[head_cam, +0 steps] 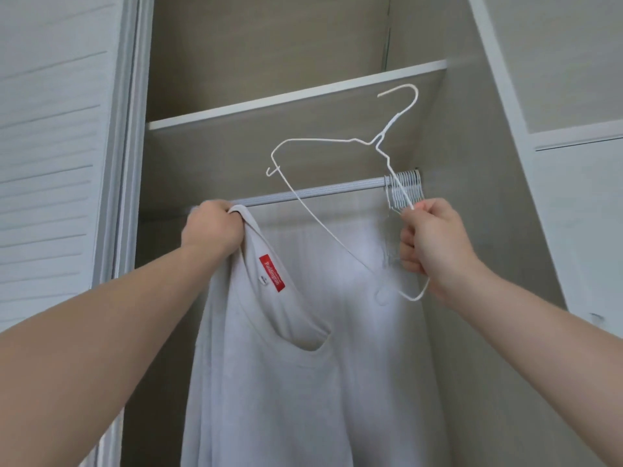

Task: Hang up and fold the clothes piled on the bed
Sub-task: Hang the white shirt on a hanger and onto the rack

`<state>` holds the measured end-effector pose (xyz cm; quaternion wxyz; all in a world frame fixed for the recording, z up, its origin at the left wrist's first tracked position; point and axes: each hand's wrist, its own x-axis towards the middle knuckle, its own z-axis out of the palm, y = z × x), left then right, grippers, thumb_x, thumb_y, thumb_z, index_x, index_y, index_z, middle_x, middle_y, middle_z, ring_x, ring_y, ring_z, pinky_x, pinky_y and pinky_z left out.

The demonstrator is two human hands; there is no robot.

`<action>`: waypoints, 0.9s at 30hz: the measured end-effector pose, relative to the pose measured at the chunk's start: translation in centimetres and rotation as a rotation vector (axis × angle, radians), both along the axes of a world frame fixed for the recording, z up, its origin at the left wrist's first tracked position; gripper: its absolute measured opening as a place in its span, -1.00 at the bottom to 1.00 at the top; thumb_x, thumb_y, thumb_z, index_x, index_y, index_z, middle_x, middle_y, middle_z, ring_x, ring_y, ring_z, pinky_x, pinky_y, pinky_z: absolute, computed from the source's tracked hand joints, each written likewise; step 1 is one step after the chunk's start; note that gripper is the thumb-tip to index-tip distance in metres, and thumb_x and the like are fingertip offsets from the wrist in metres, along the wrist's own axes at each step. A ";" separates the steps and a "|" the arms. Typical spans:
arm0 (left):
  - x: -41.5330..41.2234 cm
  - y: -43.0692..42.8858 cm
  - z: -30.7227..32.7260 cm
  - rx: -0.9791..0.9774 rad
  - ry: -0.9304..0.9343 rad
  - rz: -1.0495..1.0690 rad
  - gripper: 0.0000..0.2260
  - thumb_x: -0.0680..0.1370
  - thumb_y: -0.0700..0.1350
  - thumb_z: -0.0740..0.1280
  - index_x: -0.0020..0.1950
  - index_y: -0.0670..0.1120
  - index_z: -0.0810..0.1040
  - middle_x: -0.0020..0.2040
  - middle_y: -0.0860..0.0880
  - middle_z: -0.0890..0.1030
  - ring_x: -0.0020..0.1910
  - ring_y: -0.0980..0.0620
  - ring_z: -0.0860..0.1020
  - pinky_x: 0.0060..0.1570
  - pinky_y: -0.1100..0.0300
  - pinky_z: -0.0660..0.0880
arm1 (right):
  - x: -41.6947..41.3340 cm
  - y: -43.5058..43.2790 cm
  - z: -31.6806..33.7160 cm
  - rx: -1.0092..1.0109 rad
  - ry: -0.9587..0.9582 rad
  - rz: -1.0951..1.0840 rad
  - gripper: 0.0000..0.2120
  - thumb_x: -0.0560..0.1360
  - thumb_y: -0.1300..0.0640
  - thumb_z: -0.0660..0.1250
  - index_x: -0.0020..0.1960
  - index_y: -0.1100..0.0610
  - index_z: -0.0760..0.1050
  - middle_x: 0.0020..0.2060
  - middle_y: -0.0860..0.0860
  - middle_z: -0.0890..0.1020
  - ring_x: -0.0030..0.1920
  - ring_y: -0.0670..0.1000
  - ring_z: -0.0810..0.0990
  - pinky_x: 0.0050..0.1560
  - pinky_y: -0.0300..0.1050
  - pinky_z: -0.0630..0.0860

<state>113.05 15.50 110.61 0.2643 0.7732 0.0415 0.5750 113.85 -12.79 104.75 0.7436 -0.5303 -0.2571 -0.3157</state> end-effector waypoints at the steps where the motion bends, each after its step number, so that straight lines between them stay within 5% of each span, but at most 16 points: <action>1: -0.8 0.1 0.1 -0.036 -0.012 -0.004 -0.75 0.60 -0.13 0.21 0.07 -0.06 0.68 0.06 -0.16 0.65 0.09 -0.26 0.56 -0.01 0.07 0.42 | -0.6 0.2 0.0 -0.028 0.015 0.048 -0.78 0.60 0.23 0.21 -0.13 0.02 0.23 -0.57 -0.08 0.30 -0.60 -0.07 0.21 -0.57 -0.30 0.15; 8: -8.6 1.1 0.8 -0.304 0.040 -0.009 -0.82 0.66 -0.21 0.22 0.10 -0.21 0.60 -0.04 -0.22 0.57 -0.12 -0.22 0.57 -0.27 0.01 0.48 | -4.1 2.9 1.0 -0.227 0.063 0.198 -0.83 0.62 0.24 0.19 -0.15 0.16 0.45 -0.57 -0.06 0.22 -0.61 -0.09 0.11 -0.57 -0.35 0.05; 13: -16.7 2.3 2.5 -0.309 -0.002 0.187 -0.71 0.64 -0.23 0.17 -0.30 -0.10 0.34 -0.23 -0.11 0.45 -0.19 -0.12 0.43 -0.14 0.03 0.42 | -9.0 4.2 1.3 -0.234 -0.048 0.339 -0.81 0.61 0.23 0.21 -0.12 0.21 0.55 -0.58 -0.06 0.22 -0.61 -0.08 0.12 -0.56 -0.34 0.06; 17: -24.1 1.4 3.6 -0.321 -0.111 0.362 -0.69 0.62 -0.21 0.19 -0.34 -0.11 0.31 -0.36 -0.06 0.37 -0.40 -0.01 0.33 -0.41 0.14 0.27 | -14.3 3.5 2.7 -0.220 -0.136 0.455 -0.83 0.60 0.23 0.23 -0.09 0.21 0.57 -0.60 -0.08 0.22 -0.61 -0.08 0.11 -0.54 -0.35 0.06; 24: -39.7 -3.1 3.6 -0.255 -0.192 0.590 -0.75 0.61 -0.20 0.22 -0.28 -0.12 0.40 -0.33 -0.05 0.41 -0.31 -0.05 0.43 -0.20 0.11 0.38 | -22.9 1.9 1.8 -0.182 -0.199 0.745 -0.81 0.60 0.24 0.24 -0.13 0.21 0.59 -0.58 -0.07 0.21 -0.60 -0.09 0.11 -0.55 -0.36 0.06; 27: -47.0 -5.7 3.0 -0.260 -0.223 0.709 -0.78 0.62 -0.21 0.20 -0.23 -0.14 0.40 -0.31 -0.04 0.39 -0.29 -0.04 0.44 -0.28 0.13 0.37 | -26.3 1.7 0.1 -0.151 -0.209 0.894 -0.80 0.60 0.24 0.25 -0.15 0.19 0.59 -0.58 -0.07 0.21 -0.62 -0.10 0.11 -0.56 -0.36 0.06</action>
